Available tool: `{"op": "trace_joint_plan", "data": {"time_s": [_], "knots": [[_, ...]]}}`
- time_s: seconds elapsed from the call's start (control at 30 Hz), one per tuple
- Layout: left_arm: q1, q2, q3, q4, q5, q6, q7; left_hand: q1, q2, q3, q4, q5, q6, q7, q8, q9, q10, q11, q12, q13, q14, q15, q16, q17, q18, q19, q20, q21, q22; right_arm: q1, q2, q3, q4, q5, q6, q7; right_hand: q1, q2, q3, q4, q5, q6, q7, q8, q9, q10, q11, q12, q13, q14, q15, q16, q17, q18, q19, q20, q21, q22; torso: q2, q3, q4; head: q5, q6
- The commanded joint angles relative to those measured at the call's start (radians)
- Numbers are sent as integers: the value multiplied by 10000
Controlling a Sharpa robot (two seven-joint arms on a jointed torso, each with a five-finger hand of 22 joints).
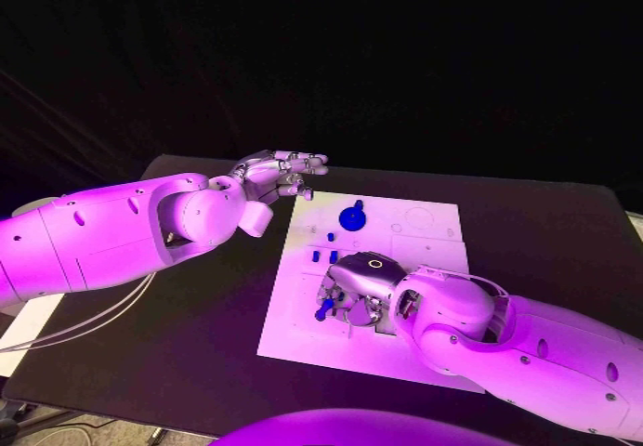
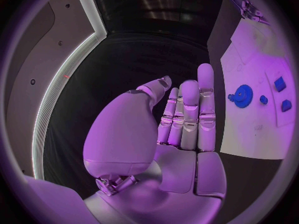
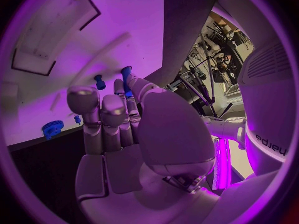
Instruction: Assemble the parts on the task board
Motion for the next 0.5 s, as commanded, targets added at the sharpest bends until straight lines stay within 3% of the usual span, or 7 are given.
{"op": "trace_joint_plan", "data": {"time_s": [0.03, 0.27, 0.5], "knots": [[3, 10, 6, 17, -27, 179, 36, -2, 102, -14, -35, 52, -78, -14, 24, 5, -36, -2, 62, -7, -79, 22, 8, -10, 179, -15, 85, -34, -16, -6, 41, 3, -48, -489, 137, -285, -37, -17, 64, -11, 63, 90, 36, 36, 18, -1, 55, -42, -3, 271, -18, 36, 6, -71, -67, 14, 35, 9, -3, -3, -1, -14, -1], [4, 15, 6, 13, -27, 187, 24, -5, 100, -22, -41, 50, -86, -12, 28, 5, -48, 0, 73, -8, -84, 23, 10, -20, 179, -14, 86, -38, -19, -6, 201, -17, -49, -569, 669, -292, -53, -32, 57, -23, 59, 95, 32, 37, 23, 5, 52, -40, -1, 268, -17, 54, 20, -67, -77, 15, 39, 10, -9, -8, -4, -24, -4], [4, 24, 6, 12, -27, 200, 12, -6, 99, -24, -43, 50, -88, -12, 28, 5, -51, 1, 76, -8, -85, 23, 11, -23, 179, -13, 87, -38, -20, -6, 348, -123, -28, -729, 978, -301, -199, -175, -40, -37, 114, 31, 38, 1, 22, -56, 74, -60, -9, 260, 16, 113, 55, -61, -133, 33, 48, 14, -7, -8, 2, -37, 6]]}}
